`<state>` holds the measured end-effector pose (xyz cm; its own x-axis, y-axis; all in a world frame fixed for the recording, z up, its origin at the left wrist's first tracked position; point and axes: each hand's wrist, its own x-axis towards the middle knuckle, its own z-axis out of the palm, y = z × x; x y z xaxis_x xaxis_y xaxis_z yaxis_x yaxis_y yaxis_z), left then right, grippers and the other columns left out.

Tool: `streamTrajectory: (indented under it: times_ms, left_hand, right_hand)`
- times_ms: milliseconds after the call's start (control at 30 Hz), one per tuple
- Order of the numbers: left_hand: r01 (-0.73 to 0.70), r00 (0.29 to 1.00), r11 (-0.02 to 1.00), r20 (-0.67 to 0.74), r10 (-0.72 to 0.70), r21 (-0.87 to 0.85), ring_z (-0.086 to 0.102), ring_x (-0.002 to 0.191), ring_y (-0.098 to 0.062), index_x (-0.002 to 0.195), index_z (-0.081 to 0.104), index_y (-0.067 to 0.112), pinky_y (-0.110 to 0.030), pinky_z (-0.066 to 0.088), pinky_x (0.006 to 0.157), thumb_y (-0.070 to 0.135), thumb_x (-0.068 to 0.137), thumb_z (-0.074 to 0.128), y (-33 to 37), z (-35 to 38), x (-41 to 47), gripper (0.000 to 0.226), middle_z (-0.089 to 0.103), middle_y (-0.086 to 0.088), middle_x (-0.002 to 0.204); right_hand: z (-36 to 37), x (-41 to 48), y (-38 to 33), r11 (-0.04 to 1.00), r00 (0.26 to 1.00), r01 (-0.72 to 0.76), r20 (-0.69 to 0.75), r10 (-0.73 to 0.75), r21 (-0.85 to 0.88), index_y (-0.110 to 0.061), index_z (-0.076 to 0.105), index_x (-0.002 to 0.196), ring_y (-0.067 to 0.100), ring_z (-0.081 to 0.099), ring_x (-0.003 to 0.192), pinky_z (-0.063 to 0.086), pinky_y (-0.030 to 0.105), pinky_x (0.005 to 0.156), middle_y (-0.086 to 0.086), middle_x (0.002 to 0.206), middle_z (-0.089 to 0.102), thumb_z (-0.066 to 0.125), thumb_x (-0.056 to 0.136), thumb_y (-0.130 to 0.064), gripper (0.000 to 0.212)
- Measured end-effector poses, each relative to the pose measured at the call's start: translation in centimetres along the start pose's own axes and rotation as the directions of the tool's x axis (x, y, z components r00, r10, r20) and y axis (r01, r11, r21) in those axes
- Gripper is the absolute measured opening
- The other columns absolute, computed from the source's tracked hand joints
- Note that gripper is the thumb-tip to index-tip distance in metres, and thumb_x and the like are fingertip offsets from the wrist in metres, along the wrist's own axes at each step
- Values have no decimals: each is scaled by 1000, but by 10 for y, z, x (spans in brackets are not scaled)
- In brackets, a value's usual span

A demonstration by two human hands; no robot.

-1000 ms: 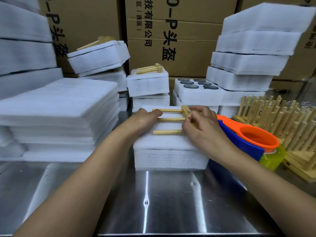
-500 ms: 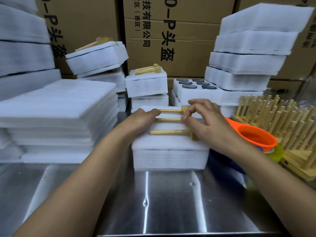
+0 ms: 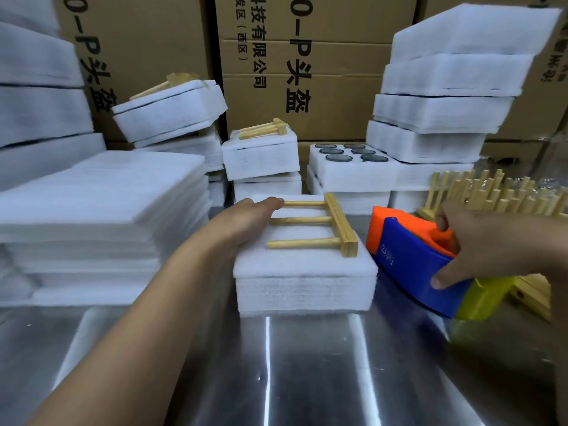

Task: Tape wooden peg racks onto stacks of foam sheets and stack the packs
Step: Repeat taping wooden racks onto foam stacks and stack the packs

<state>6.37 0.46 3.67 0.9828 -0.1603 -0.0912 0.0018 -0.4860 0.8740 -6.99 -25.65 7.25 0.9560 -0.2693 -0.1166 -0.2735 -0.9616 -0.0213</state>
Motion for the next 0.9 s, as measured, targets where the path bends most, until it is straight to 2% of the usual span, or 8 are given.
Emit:
streamTrajectory:
  times_ms: [133, 233, 333, 433, 533, 600, 700, 900]
  left_hand:
    - [-41, 999, 999, -30, 40, -26, 51, 107, -19, 144, 31, 23, -31, 43, 85, 57, 87, 49, 3, 0, -2, 69, 43, 8, 123]
    - [-90, 994, 994, -69, 86, -68, 40, 127, -20, 150, 17, 27, -26, 31, 86, 54, 88, 50, 5, 0, -2, 76, 35, 5, 146]
    - [-142, 982, 986, -138, 130, -82, 31, 137, -20, 151, 14, 29, -26, 26, 91, 52, 88, 50, 8, 0, -3, 76, 28, 7, 153]
    - [-239, 964, 953, -160, 211, -183, 37, 133, -17, 150, 19, 32, -26, 29, 93, 48, 88, 53, 10, -1, -5, 72, 31, 10, 151]
    - [-308, 944, 921, -195, 266, -239, 45, 122, -13, 145, 31, 30, -24, 32, 91, 45, 87, 57, 12, -2, -10, 65, 42, 10, 143]
    - [-344, 937, 874, -191, 294, -343, 49, 119, -10, 134, 48, 27, -24, 36, 97, 44, 84, 62, 14, 0, -13, 55, 53, 9, 132]
    - [-272, 951, 748, -49, 306, -606, 60, 115, -16, 111, 60, 17, -28, 45, 99, 39, 90, 56, 20, 1, -19, 31, 65, -1, 118]
    - [-47, 883, 610, 252, 395, -791, 68, 99, -25, 114, 58, 0, -30, 58, 76, 61, 83, 44, 28, -5, -34, 70, 70, -16, 107]
  right_hand:
    - [-4, 5, 5, 970, 976, 125, -199, -84, 208, -45, 29, 108, 13, 59, 76, 43, 29, 62, -6, 86, 61, 75, 78, -28, 58]
    - [-9, 12, 12, 876, 926, 222, -374, -52, 429, -47, 54, 93, 25, 60, 80, 48, 37, 69, 0, 89, 63, 64, 88, -15, 33]
    - [-7, 18, 9, 760, 885, 287, -464, 23, 584, -36, 66, 75, 36, 56, 91, 47, 44, 76, 3, 93, 62, 57, 90, -7, 34]
    - [-10, 17, 0, 626, 780, 423, -615, 117, 655, -24, 67, 63, 23, 54, 88, 41, 32, 75, -7, 80, 63, 55, 86, -3, 34]
    - [-17, 9, -4, 413, 643, 637, -744, 181, 651, -28, 65, 59, 1, 53, 77, 39, 10, 67, -18, 65, 62, 52, 80, -5, 34]
    - [-18, 7, -2, 291, 591, 730, -785, 185, 618, -31, 64, 63, 7, 53, 83, 41, 14, 72, -14, 71, 62, 51, 78, -11, 28]
    - [-18, 7, -3, 108, 600, 782, -788, 138, 614, -32, 63, 67, 12, 53, 88, 45, 20, 73, -13, 76, 58, 56, 80, -20, 20]
    - [-17, -5, -21, -102, 624, 778, -781, 20, 619, -29, 63, 62, 5, 57, 68, 48, 19, 63, -13, 66, 58, 49, 83, -5, 35]
